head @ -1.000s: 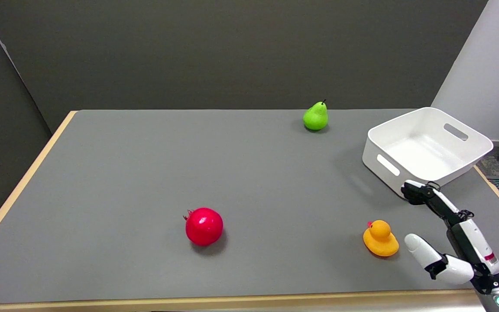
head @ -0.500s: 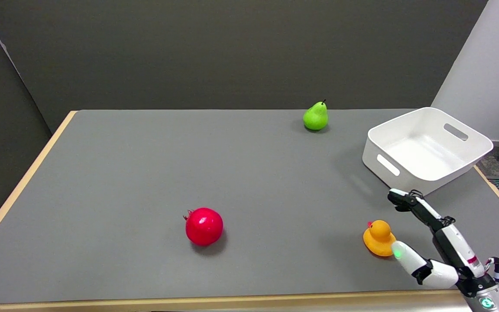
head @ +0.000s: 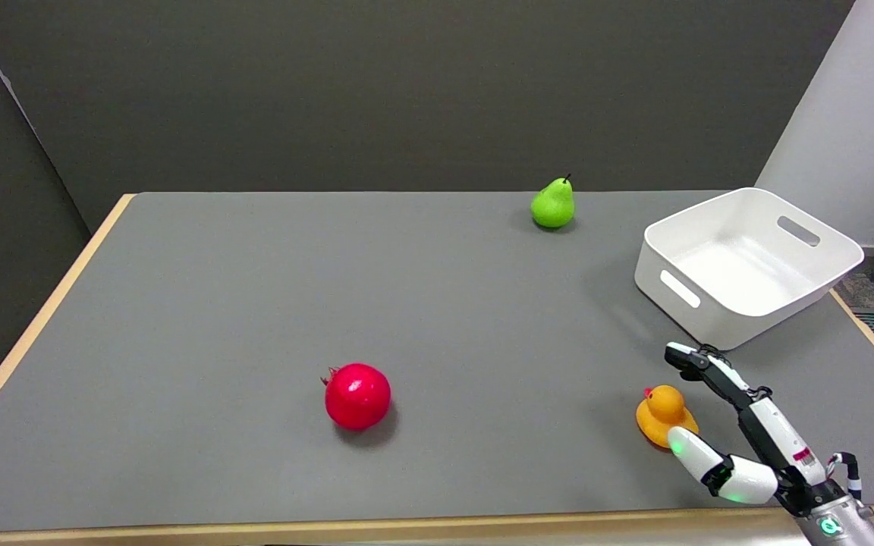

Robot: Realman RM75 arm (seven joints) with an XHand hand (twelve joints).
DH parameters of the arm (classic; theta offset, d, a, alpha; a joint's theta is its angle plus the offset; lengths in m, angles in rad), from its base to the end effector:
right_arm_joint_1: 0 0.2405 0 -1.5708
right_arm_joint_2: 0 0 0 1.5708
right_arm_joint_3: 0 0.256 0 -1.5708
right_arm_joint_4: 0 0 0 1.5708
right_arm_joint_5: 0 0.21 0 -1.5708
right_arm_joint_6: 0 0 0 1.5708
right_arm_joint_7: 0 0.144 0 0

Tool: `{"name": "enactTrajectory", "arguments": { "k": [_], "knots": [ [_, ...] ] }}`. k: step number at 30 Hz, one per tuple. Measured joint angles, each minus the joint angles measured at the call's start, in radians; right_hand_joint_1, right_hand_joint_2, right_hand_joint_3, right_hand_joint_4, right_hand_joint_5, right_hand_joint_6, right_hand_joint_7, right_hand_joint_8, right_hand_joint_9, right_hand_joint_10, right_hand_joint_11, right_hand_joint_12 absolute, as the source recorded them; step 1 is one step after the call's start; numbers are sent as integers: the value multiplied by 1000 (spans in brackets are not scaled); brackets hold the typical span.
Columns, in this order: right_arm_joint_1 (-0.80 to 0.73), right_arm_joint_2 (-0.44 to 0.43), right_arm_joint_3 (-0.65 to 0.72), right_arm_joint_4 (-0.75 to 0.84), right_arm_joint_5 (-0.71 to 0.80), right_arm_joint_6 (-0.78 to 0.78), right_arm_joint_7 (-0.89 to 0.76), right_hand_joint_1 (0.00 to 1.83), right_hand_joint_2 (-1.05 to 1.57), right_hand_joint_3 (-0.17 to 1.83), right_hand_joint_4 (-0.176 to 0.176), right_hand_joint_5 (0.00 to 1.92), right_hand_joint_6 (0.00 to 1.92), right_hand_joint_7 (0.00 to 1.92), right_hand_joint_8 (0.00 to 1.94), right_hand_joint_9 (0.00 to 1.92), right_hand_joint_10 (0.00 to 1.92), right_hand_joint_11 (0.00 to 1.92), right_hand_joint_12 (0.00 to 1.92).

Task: Pick up the yellow duck.

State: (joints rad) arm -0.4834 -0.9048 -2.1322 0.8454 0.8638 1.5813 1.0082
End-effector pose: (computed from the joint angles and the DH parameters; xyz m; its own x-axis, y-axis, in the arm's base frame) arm -0.3515 -0.0898 0.4225 0.5940 0.1521 0.7899 -0.7745 -0.1573 0.6127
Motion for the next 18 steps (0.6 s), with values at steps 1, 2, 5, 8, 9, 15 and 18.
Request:
{"name": "enactTrajectory", "arguments": {
  "k": [1, 2, 5, 8, 9, 15, 18],
  "knots": [
    [4, 0, -1, -4, 0, -4, 0, 558, 645, 827, -72, 198, 400, 258, 411, 106, 764, 14, 1208],
    [9, 0, -1, -7, 1, -8, 0, 560, 644, 828, -72, 199, 400, 259, 412, 108, 766, 14, 1208],
    [24, 2, -2, -17, 1, -18, 1, 565, 643, 830, -72, 200, 402, 261, 413, 110, 768, 16, 1209],
    [40, 6, -4, -25, 1, -26, 2, 569, 641, 831, -72, 201, 402, 265, 417, 114, 774, 16, 1209],
    [44, 7, -4, -27, 0, -28, 2, 569, 641, 831, -72, 201, 401, 265, 417, 117, 777, 16, 1208],
    [60, 8, -9, -38, -2, -45, 3, 584, 641, 834, -72, 196, 396, 265, 420, 128, 786, 10, 1203],
    [61, 4, -11, -46, -3, -53, 4, 586, 641, 837, -73, 186, 382, 249, 413, 120, 776, -1, 1195]
  ]
}}
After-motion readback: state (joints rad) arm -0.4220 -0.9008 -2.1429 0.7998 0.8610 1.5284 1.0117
